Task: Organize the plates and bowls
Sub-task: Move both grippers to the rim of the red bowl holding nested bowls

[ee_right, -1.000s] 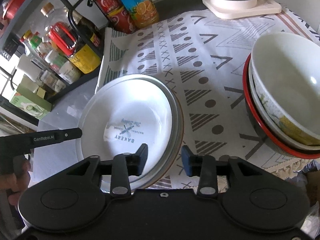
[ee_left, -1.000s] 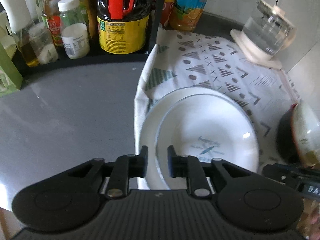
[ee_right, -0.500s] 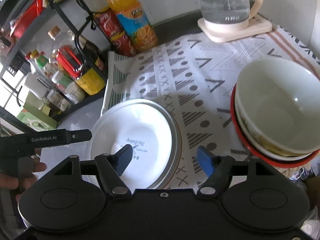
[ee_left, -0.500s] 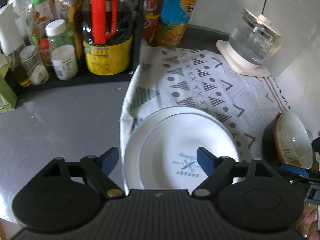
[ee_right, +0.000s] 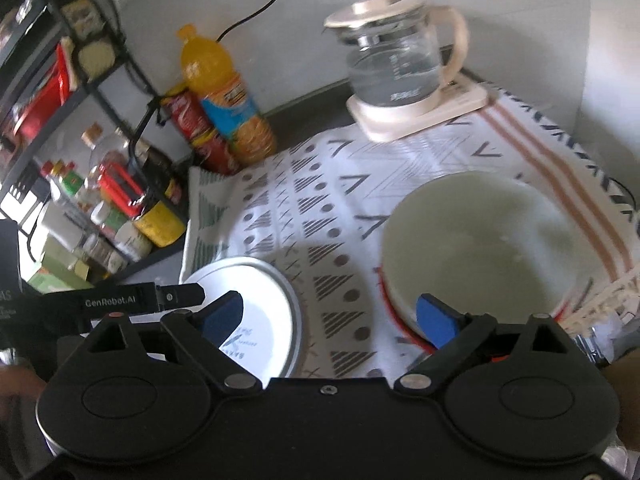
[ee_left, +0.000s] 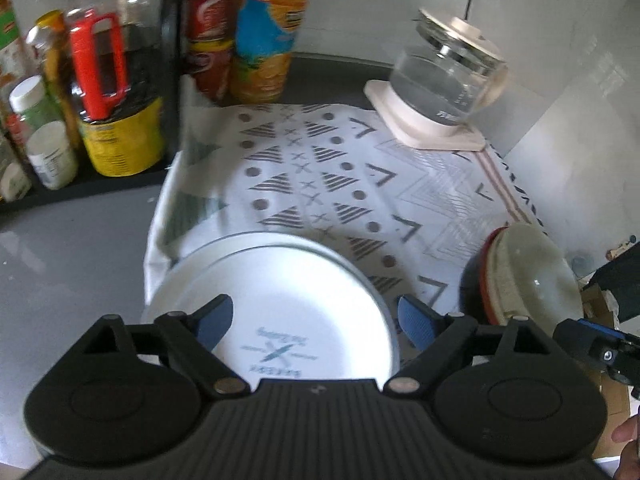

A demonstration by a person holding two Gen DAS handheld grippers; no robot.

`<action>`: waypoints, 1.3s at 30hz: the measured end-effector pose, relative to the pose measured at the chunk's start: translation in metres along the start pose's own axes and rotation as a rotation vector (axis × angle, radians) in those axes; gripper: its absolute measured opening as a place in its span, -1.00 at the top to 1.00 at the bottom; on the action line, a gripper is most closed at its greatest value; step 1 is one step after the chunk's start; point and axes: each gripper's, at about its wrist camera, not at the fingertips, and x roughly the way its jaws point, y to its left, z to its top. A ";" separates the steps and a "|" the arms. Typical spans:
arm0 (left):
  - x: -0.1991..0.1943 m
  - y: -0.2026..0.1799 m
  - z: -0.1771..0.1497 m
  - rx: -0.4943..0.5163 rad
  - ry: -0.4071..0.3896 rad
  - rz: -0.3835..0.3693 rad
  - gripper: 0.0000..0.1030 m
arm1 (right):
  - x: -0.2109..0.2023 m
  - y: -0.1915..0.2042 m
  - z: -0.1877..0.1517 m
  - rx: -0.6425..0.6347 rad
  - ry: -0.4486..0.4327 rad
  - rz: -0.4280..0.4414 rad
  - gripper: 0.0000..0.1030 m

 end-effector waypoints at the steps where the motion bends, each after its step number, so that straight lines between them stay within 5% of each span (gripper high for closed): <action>1: 0.000 -0.006 0.001 0.002 -0.001 -0.007 -0.72 | -0.003 -0.005 0.001 0.008 -0.006 -0.006 -0.85; 25: 0.040 -0.134 0.016 0.083 0.071 -0.111 -0.72 | -0.031 -0.115 0.030 0.111 -0.044 -0.081 -0.99; 39: 0.087 -0.144 0.000 -0.048 0.164 -0.048 -0.71 | -0.001 -0.166 0.026 0.127 0.064 -0.048 -0.98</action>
